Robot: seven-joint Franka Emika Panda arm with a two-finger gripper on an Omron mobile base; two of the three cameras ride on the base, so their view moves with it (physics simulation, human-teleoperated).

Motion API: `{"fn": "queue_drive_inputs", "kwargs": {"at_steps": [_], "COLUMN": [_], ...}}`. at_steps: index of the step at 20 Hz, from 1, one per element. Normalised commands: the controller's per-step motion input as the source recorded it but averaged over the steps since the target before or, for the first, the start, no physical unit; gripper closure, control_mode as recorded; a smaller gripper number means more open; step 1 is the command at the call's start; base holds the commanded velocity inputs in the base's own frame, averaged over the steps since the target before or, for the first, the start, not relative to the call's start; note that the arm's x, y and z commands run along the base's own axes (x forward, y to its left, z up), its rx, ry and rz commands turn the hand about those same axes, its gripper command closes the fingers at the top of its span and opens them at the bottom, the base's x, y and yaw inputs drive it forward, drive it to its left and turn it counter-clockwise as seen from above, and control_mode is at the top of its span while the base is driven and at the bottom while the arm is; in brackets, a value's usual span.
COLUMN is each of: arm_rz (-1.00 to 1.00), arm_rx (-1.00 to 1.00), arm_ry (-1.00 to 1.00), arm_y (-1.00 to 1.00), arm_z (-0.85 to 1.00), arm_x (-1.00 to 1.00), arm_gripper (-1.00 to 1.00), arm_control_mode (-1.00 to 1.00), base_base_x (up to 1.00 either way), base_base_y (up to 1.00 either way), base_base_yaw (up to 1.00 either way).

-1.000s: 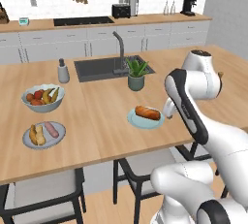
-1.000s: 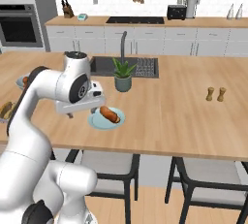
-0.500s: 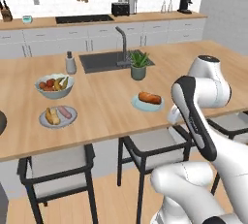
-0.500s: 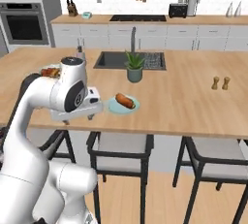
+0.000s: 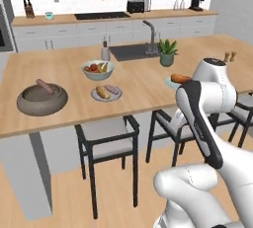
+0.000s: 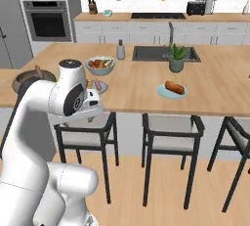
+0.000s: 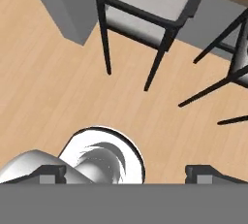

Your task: Place one bun and one sausage from the bowl on each plate.

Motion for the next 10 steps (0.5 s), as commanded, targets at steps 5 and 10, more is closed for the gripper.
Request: {"fn": "queue_drive_inputs", "kwargs": {"at_steps": [5,10], "arm_rz": [0.00,0.00], "arm_rx": [0.00,0.00], "arm_ry": [0.00,0.00], "arm_y": [0.00,0.00], "arm_z": [0.00,0.00], "arm_x": [0.00,0.00], "arm_gripper": [-1.00,-1.00], "arm_control_mode": [1.00,1.00], "base_base_x": [-0.03,0.09], "base_base_y": [1.00,1.00], "base_base_yaw": [0.01,-0.05]}}
